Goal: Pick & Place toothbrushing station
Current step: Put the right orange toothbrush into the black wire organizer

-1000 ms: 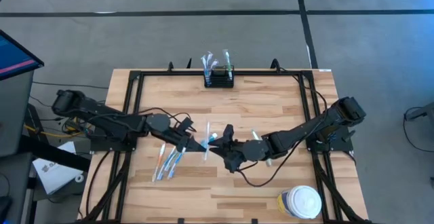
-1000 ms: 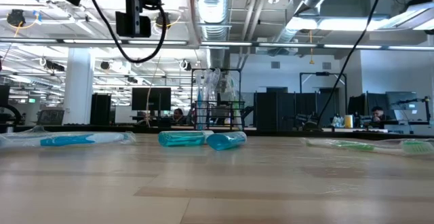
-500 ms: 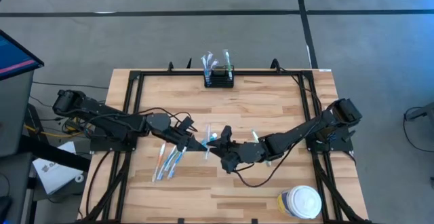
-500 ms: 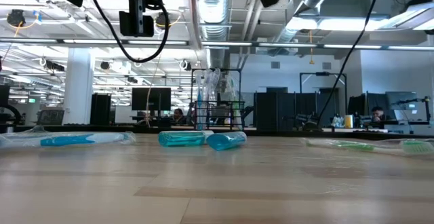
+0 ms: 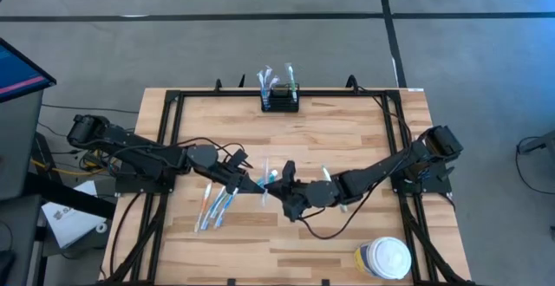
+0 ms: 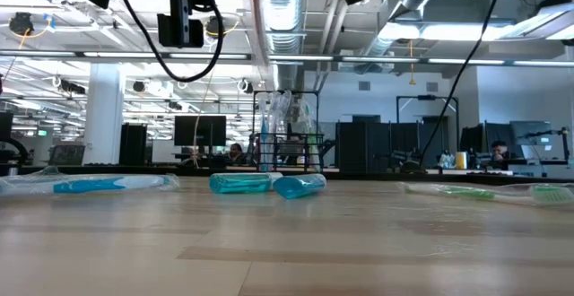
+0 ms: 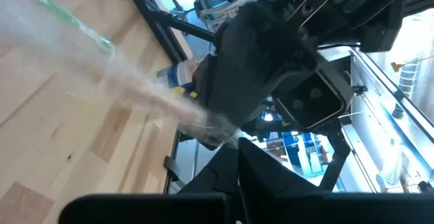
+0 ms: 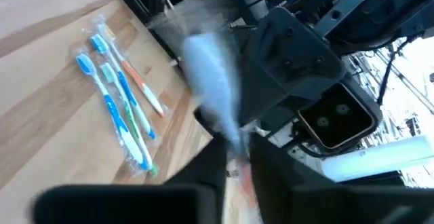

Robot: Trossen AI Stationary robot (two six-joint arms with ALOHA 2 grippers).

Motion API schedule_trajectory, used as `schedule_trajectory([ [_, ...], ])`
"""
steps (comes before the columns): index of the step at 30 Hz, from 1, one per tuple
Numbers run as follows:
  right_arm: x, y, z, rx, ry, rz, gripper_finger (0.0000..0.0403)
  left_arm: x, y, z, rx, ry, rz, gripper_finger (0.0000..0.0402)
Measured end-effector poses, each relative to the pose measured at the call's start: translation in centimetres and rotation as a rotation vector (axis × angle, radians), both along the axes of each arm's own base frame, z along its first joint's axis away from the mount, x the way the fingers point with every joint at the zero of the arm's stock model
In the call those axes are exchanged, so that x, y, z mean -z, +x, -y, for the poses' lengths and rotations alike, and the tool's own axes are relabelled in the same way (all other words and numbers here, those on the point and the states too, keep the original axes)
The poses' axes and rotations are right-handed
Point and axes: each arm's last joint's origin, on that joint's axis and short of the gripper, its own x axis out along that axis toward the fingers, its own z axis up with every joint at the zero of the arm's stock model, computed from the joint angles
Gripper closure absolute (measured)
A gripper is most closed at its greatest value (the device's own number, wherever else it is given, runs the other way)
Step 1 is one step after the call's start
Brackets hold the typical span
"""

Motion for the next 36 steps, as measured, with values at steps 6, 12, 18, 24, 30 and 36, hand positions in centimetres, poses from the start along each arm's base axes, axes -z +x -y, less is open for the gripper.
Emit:
schedule_trajectory([
  [6,0.0,0.0,-0.1,-0.018,0.025,-0.002,0.0395,0.0,0.0,0.0,0.004,0.034,0.011,0.0401],
  [12,0.1,-0.1,-0.1,-0.011,0.038,-0.006,0.0399,0.0,0.0,0.0,0.003,0.037,0.01,0.0388],
  [18,0.0,-0.1,-0.1,0.0,0.048,0.002,0.0401,-0.6,-0.3,-0.6,0.022,0.062,0.045,0.0364],
  [24,0.0,-0.3,0.1,0.059,0.051,-0.008,0.0402,-1.2,-0.7,-1.5,-0.001,0.117,0.073,0.0352],
  [30,-0.2,-0.7,0.3,0.086,0.081,-0.027,0.0402,-2.0,-1.5,-2.4,-0.026,0.2,0.111,0.0352],
  [36,-0.6,-0.8,1.5,0.145,0.166,-0.025,0.0403,-2.6,-2.0,-2.7,-0.047,0.294,0.151,0.0353],
])
